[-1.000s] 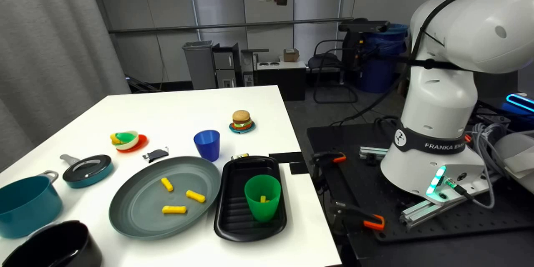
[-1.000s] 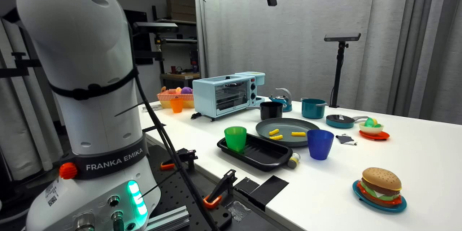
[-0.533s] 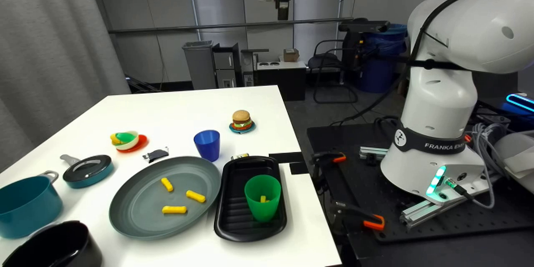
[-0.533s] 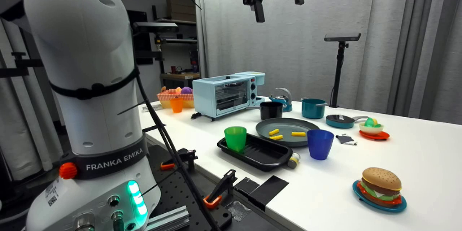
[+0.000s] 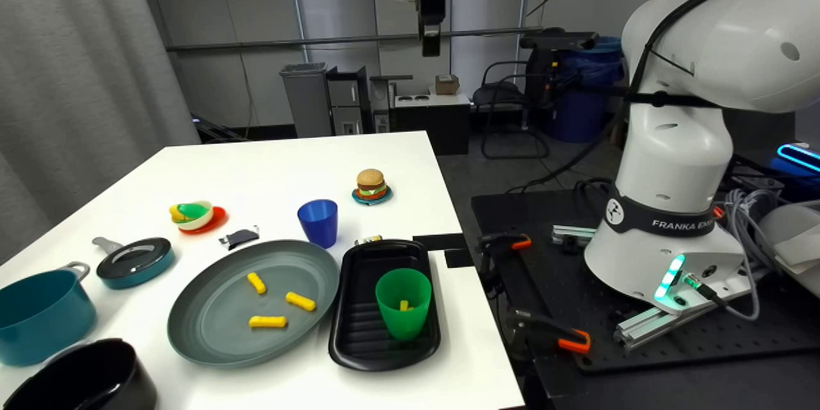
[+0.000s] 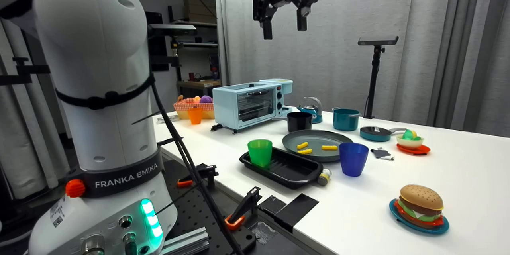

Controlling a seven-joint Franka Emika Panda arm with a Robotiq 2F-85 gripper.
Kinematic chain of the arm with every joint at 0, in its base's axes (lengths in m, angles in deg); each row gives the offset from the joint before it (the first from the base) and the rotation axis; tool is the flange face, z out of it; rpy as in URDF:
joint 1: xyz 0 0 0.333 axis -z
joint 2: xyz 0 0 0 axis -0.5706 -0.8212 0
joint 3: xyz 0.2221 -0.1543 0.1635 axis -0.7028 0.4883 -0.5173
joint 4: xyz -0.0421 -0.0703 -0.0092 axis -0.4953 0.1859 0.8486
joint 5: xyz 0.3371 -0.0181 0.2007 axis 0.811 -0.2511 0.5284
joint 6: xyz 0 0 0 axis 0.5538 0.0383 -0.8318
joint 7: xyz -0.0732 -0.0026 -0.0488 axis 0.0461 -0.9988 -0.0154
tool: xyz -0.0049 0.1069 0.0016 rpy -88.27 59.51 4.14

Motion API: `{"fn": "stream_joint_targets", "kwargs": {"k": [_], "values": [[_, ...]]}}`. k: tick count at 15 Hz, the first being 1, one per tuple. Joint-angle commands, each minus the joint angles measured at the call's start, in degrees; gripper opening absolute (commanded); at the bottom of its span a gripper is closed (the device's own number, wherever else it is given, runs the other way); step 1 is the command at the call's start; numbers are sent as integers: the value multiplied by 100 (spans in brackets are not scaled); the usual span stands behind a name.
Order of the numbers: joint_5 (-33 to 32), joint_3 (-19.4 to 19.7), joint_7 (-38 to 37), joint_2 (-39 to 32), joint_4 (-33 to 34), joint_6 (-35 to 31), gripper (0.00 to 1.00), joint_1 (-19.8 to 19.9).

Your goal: Pour the contents of the green cup onto the plate, then put it in the blue cup

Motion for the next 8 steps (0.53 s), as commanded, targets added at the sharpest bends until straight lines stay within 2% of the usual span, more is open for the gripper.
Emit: {"fn": "stream_joint_targets", "kwargs": {"k": [1,5,8], "values": [[406,-103,-351,-243,48,106,100,-164],[810,-184,-638,-505,-4,57,100,-232],[1085,-186,-474,-618,-91,-54,100,-379]]}}
